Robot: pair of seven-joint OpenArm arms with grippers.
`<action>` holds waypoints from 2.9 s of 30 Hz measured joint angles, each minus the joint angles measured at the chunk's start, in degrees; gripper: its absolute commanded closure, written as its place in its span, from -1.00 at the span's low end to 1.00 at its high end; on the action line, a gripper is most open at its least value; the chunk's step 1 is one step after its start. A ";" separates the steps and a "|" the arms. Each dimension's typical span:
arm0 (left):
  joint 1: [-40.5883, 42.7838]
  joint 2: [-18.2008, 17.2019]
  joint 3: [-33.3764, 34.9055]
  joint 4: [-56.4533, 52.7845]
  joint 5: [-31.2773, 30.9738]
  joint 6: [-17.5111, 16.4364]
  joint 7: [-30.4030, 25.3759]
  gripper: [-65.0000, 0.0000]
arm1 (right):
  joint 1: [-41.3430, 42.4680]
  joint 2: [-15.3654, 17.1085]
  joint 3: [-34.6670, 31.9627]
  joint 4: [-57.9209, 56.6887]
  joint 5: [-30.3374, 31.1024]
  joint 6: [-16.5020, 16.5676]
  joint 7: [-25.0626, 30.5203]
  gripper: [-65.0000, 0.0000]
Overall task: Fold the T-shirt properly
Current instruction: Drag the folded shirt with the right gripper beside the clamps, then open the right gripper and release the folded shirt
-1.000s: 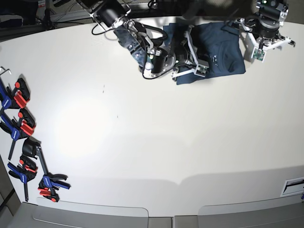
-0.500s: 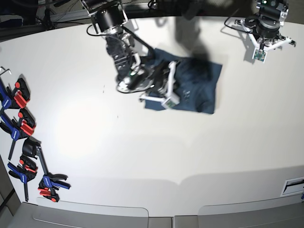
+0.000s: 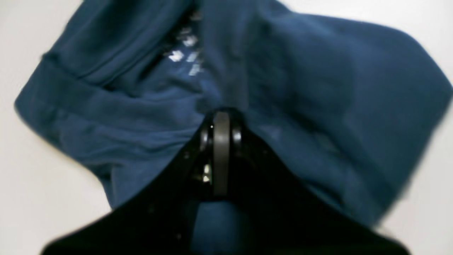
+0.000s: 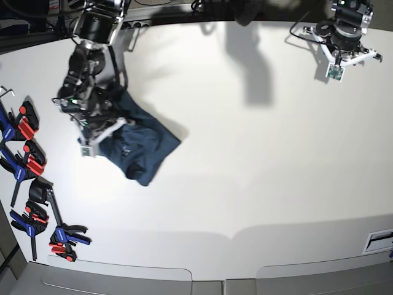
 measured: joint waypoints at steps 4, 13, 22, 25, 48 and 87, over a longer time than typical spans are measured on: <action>-0.09 -0.02 0.00 0.00 0.02 0.00 -0.07 1.00 | -0.09 2.73 6.58 0.00 0.09 -1.51 0.02 1.00; -0.09 -2.86 0.00 0.00 -1.73 0.02 -1.36 1.00 | -0.11 5.01 16.39 -0.09 10.45 -2.14 -3.30 1.00; -0.09 -2.86 0.00 0.00 -1.95 0.00 -1.60 1.00 | 0.35 5.38 15.15 1.99 32.11 15.56 -7.02 1.00; -0.09 -2.86 0.00 0.00 -1.90 0.00 -1.55 1.00 | 1.55 8.13 9.20 2.03 30.23 15.19 -8.22 1.00; -0.09 -2.86 0.00 0.00 -1.90 0.02 -1.75 1.00 | 31.69 38.23 -63.71 -22.62 19.30 15.74 -1.29 1.00; -0.09 -2.71 0.00 0.00 -1.95 0.02 -1.73 1.00 | 31.15 36.96 -40.44 -76.35 46.95 13.31 -12.26 1.00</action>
